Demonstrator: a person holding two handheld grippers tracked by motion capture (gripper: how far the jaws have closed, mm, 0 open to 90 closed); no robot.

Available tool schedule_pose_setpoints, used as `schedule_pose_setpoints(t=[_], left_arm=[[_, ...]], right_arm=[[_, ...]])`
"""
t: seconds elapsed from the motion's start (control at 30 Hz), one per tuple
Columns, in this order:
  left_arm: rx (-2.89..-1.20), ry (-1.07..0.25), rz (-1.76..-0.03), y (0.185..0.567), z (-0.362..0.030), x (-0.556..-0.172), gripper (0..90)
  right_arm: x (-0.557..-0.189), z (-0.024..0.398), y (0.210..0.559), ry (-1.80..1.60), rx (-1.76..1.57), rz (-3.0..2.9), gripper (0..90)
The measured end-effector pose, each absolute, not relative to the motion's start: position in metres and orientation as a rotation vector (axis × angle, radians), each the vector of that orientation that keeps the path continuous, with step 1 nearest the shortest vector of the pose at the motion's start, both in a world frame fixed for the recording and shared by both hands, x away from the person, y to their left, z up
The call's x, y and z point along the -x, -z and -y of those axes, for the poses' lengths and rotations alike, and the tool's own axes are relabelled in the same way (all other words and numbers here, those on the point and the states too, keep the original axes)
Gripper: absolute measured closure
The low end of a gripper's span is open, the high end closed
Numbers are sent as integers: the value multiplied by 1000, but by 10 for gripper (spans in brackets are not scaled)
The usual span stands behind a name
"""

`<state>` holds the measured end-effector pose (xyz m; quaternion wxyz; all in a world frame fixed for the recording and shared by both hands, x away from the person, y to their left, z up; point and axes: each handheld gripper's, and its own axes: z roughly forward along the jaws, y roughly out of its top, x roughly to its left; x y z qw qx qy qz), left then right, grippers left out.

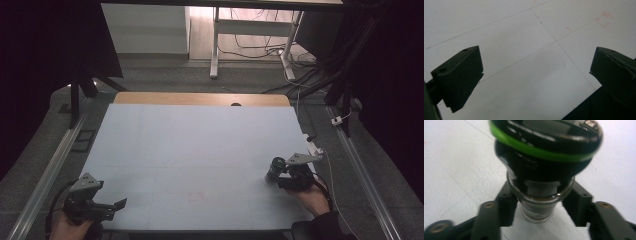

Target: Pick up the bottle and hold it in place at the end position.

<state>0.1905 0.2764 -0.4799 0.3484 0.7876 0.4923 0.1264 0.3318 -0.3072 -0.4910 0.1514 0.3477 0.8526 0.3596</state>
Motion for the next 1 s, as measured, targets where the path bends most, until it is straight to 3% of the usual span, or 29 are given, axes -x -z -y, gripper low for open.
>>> schedule_pose_setpoints(t=[1.0], left_arm=[[-2036,-292,-1256,480,-278,-191,0]], right_arm=[[-329,268,451,-1109,-935,-2408,524]])
